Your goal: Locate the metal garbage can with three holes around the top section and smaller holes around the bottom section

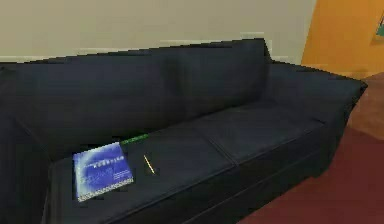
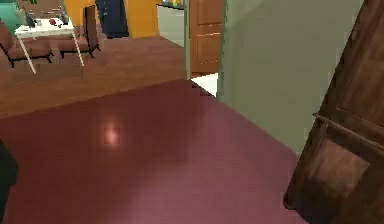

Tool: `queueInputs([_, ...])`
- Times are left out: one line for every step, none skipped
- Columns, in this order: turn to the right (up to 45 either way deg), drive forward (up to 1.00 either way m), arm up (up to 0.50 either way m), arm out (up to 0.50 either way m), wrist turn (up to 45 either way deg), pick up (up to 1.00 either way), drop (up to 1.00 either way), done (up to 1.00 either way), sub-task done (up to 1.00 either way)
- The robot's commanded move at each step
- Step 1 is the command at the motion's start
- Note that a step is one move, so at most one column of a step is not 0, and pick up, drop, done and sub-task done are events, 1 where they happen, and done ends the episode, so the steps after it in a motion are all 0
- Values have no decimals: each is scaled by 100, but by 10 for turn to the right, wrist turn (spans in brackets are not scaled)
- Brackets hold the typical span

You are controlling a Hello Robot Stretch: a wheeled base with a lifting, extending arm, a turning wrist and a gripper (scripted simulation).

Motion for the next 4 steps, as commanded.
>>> queueInputs([450,0,0,0,0,0,0,0,0])
queueInputs([420,0,0,0,0,0,0,0,0])
queueInputs([0,100,0,0,0,0,0,0,0])
queueInputs([30,0,0,0,0,0,0,0,0])
